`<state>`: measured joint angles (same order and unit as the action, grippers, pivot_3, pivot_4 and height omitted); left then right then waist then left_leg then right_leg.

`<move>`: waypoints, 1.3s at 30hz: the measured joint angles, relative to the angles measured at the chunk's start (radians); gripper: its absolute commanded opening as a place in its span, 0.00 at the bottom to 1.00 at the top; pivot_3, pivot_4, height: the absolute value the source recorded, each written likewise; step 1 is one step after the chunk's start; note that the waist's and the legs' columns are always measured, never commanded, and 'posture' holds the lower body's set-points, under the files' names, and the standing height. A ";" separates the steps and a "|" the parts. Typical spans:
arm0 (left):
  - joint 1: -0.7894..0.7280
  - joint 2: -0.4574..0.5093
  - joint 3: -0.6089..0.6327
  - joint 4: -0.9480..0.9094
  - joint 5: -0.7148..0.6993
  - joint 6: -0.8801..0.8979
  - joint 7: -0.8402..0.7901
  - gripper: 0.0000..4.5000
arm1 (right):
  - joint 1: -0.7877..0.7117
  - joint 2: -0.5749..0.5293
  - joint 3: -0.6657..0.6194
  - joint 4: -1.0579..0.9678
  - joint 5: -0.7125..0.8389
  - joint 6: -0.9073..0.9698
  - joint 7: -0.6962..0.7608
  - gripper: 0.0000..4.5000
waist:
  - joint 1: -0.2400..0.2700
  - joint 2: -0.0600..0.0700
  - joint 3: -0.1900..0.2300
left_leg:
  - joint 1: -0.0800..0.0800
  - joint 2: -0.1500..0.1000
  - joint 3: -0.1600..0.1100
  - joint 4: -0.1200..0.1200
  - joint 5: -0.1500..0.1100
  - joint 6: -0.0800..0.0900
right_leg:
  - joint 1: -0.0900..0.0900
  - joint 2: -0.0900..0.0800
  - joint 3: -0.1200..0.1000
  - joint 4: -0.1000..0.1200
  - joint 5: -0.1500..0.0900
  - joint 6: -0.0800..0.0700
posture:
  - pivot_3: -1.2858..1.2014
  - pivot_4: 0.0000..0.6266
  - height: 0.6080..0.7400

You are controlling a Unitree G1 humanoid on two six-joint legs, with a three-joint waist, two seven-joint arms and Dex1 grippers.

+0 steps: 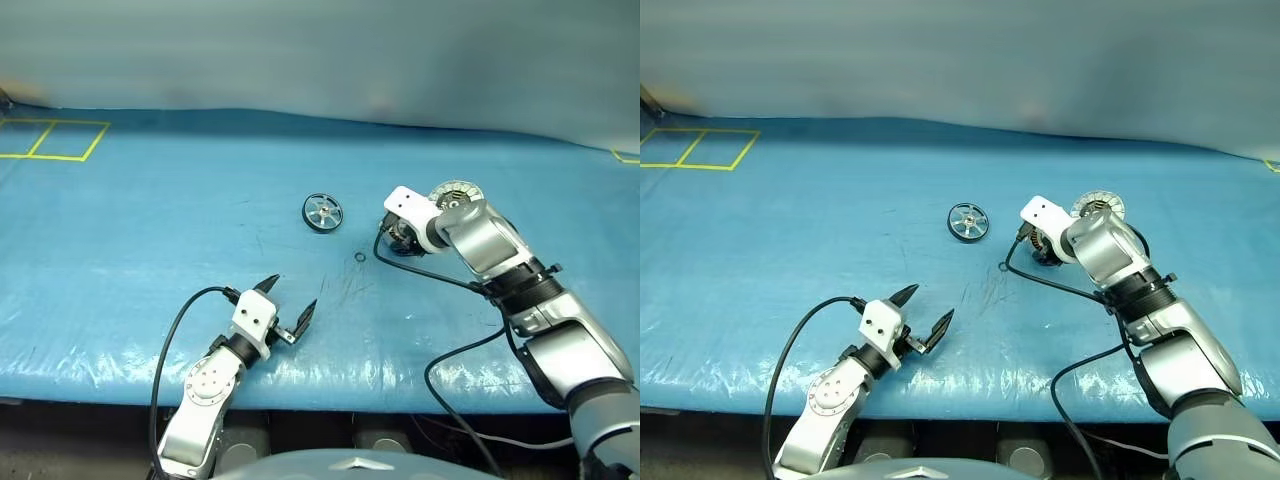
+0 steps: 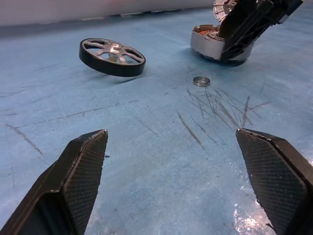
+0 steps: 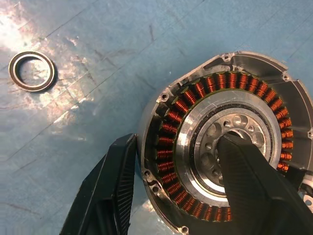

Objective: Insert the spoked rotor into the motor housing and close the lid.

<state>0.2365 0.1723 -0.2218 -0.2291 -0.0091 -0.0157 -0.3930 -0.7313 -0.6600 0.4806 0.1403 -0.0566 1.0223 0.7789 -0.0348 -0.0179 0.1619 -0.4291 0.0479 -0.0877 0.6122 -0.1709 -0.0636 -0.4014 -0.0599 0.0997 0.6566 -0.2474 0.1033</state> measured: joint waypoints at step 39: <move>-0.021 0.075 0.236 0.034 -0.090 -0.018 0.027 1.00 | 0.102 0.075 0.412 -0.577 -0.120 -0.088 0.021 0.49 | -0.037 -0.010 -0.014 | 0.009 0.007 0.000 -0.002 -0.010 -0.004 | 0.005 0.003 -0.004 -0.011 -0.002 -0.002 | 0.52 0.24 1.00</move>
<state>0.2155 0.2476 0.0145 -0.1956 -0.0992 -0.0338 -0.3661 -0.6297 -0.5849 0.8922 -0.4369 -0.1763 0.9345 0.8003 -0.0717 -0.0280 0.1483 -0.4199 0.0545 -0.0874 0.6104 -0.1808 -0.0678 -0.3960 -0.0569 0.0960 0.6454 -0.2498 0.1015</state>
